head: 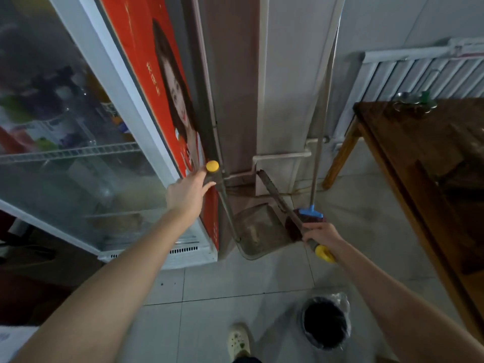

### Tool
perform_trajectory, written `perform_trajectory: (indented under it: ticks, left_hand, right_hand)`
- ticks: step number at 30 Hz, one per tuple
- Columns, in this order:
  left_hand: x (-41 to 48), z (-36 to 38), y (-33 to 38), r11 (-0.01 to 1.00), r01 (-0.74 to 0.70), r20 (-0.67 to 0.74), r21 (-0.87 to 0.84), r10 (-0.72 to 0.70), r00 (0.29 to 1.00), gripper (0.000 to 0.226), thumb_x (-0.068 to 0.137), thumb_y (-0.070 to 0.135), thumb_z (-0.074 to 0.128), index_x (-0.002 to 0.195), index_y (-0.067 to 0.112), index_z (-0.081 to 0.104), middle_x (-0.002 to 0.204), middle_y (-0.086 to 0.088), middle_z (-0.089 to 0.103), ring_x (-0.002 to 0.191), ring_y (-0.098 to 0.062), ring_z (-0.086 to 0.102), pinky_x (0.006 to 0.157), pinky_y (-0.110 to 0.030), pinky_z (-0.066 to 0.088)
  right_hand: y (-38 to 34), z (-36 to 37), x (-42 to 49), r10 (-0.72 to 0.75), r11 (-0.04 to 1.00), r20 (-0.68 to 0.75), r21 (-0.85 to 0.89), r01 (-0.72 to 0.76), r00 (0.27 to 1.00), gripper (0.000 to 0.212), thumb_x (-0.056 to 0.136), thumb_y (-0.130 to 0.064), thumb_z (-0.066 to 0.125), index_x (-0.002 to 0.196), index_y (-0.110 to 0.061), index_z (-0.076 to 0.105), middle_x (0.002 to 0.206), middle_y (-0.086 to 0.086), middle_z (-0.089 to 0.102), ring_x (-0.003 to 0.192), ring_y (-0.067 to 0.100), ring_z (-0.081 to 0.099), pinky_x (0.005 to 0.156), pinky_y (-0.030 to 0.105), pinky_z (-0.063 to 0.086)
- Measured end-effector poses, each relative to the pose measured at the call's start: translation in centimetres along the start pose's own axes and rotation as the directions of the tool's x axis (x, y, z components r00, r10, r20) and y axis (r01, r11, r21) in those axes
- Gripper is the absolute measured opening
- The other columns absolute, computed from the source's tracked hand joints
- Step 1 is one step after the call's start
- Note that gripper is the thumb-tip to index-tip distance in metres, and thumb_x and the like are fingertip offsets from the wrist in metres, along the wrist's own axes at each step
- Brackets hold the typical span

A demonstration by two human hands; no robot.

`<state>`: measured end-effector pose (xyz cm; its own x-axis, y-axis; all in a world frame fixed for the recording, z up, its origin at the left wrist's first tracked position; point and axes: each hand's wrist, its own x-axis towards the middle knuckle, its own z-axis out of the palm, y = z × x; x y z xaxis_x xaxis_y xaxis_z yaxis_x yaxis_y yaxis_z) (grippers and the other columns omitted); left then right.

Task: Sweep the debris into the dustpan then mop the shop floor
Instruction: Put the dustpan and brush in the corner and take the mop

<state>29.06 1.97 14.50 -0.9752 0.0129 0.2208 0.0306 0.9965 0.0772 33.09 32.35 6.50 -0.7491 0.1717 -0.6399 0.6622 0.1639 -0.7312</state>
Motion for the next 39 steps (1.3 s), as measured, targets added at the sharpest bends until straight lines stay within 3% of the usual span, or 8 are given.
perform_trajectory:
  ticks: [6,10,14,19,22,27,34,39]
  left_hand:
    - [6.4,3.2,-1.7,0.998,-0.057,0.054,-0.032,0.059,0.997,0.035,0.091,0.042,0.053,0.11,0.013,0.057,0.085,-0.007,0.066,0.073,-0.031,0.065,0.054,-0.031,0.04]
    - [9.8,5.1,-2.2,0.997,-0.051,0.089,-0.049,0.055,0.994,0.033,0.091,0.04,0.053,0.109,0.013,0.057,0.086,-0.008,0.066,0.072,-0.031,0.065,0.054,-0.032,0.044]
    - [13.3,7.3,-3.0,0.998,-0.039,0.08,-0.054,0.043,0.996,0.033,0.091,0.041,0.053,0.112,0.016,0.057,0.09,-0.007,0.068,0.077,-0.03,0.066,0.055,-0.03,0.041]
    - [17.8,10.5,-2.8,0.995,-0.071,0.107,-0.066,0.078,0.991,0.033,0.091,0.042,0.053,0.112,0.017,0.057,0.087,-0.008,0.068,0.078,-0.032,0.066,0.062,-0.035,0.052]
    - [20.3,12.5,-2.4,0.994,-0.086,0.144,-0.06,0.094,0.985,0.033,0.092,0.043,0.051,0.113,0.018,0.056,0.089,-0.009,0.067,0.08,-0.032,0.065,0.065,-0.036,0.047]
    - [24.5,14.7,-2.0,0.994,-0.089,0.166,-0.059,0.097,0.981,0.034,0.092,0.044,0.051,0.118,0.021,0.054,0.094,-0.008,0.067,0.084,-0.033,0.065,0.064,-0.036,0.045]
    - [27.7,17.3,-1.6,0.991,-0.094,0.25,-0.094,0.115,0.961,0.037,0.092,0.042,0.052,0.12,0.019,0.056,0.1,-0.009,0.068,0.094,-0.032,0.064,0.071,-0.038,0.046]
    - [29.3,19.2,-1.9,0.987,-0.114,0.257,-0.114,0.14,0.956,0.038,0.09,0.038,0.057,0.122,0.016,0.059,0.098,-0.012,0.069,0.091,-0.036,0.064,0.07,-0.039,0.046]
  right_hand:
    - [-3.4,2.1,4.1,0.08,0.996,-0.022,0.032,-0.079,0.997,0.044,0.072,0.022,0.059,0.115,0.011,0.061,0.067,0.012,0.059,0.046,0.026,0.049,0.032,0.02,0.043]
    - [-4.4,2.9,7.1,0.118,0.993,-0.058,0.028,-0.116,0.991,0.039,0.073,0.018,0.061,0.112,0.012,0.062,0.052,0.014,0.06,0.033,0.02,0.05,0.033,0.023,0.044]
    - [-5.1,3.6,10.1,0.16,0.987,-0.047,0.019,-0.159,0.986,0.037,0.077,0.016,0.059,0.113,0.008,0.062,0.061,0.014,0.06,0.039,0.018,0.052,0.036,0.023,0.046]
    - [-7.3,3.8,15.1,0.187,0.982,-0.007,0.031,-0.187,0.982,0.038,0.077,0.015,0.06,0.114,0.01,0.062,0.064,0.016,0.061,0.042,0.02,0.054,0.037,0.022,0.047]
    - [-8.8,4.0,17.6,0.215,0.976,-0.001,0.031,-0.215,0.977,0.033,0.078,0.016,0.059,0.112,0.013,0.062,0.059,0.015,0.059,0.036,0.017,0.052,0.034,0.021,0.045]
    - [-10.5,3.6,21.0,0.28,0.959,0.051,0.042,-0.282,0.959,0.032,0.079,0.017,0.058,0.108,0.004,0.062,0.061,0.013,0.057,0.028,0.011,0.049,0.033,0.017,0.043]
    - [-11.9,4.0,25.3,0.335,0.942,0.074,-0.001,-0.336,0.939,0.027,0.077,0.013,0.061,0.104,0.008,0.066,0.064,0.016,0.059,0.045,0.017,0.054,0.039,0.021,0.046]
    - [-12.9,4.1,28.3,0.361,0.93,0.08,-0.108,-0.351,0.929,0.025,0.08,0.005,0.062,0.104,0.011,0.066,0.064,0.016,0.062,0.043,0.017,0.057,0.044,0.024,0.047]
